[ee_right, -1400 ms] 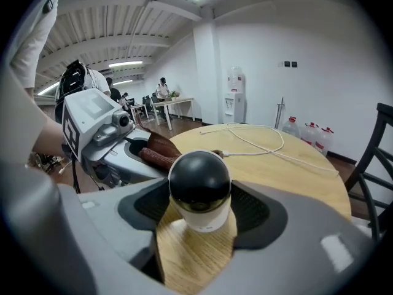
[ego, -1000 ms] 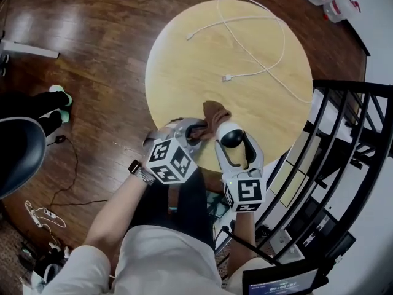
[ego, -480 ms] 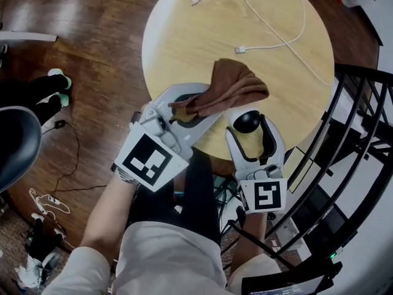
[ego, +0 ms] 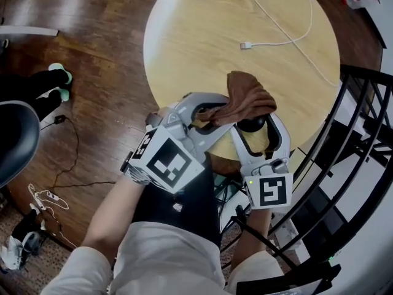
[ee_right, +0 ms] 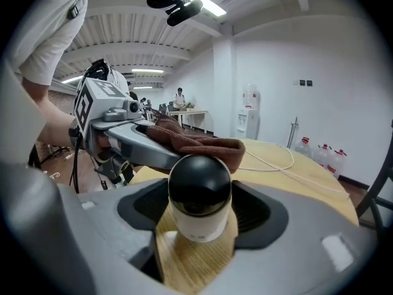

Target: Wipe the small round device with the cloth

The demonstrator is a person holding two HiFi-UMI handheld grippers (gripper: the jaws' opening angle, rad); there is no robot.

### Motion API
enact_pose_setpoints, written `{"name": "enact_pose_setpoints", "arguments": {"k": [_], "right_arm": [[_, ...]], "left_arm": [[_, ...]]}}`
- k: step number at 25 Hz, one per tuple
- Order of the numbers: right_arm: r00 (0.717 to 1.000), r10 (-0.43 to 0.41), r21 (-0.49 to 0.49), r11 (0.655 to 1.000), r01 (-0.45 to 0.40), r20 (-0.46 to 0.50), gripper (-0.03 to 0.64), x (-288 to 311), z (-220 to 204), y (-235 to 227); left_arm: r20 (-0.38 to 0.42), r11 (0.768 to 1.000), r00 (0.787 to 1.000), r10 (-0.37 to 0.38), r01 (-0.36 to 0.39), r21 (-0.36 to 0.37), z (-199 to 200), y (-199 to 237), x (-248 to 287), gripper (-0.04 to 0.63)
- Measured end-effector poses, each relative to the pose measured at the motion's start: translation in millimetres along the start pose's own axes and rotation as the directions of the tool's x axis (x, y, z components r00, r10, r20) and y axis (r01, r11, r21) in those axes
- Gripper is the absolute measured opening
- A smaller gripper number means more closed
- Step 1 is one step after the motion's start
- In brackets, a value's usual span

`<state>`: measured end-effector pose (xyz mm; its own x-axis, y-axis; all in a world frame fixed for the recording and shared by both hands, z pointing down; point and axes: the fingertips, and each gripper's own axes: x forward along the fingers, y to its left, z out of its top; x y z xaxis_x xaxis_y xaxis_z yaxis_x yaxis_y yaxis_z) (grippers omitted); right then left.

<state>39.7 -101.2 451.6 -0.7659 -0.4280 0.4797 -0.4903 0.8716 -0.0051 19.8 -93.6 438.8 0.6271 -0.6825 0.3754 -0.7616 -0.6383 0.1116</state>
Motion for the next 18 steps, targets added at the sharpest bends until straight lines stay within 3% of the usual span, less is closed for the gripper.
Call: {"name": "enact_pose_setpoints", "arguments": {"k": [8,18], "right_arm": [[0.995,-0.098,0.024,0.995,0.098,-0.007,0.310,-3.6,-5.7,-2.6],[0.980,-0.198,0.087,0.976,0.200,-0.027,0.305,-6.1,-6.3,-4.7]], "left_arm": [[0.007,0.999,1.000,-0.010,0.010,-0.033,-4.3,4.5,-0.2,0.071],[-0.171,1.000,0.985,-0.003,-0.002,-0.030,-67.2,-6.1,9.6,0.071]]}}
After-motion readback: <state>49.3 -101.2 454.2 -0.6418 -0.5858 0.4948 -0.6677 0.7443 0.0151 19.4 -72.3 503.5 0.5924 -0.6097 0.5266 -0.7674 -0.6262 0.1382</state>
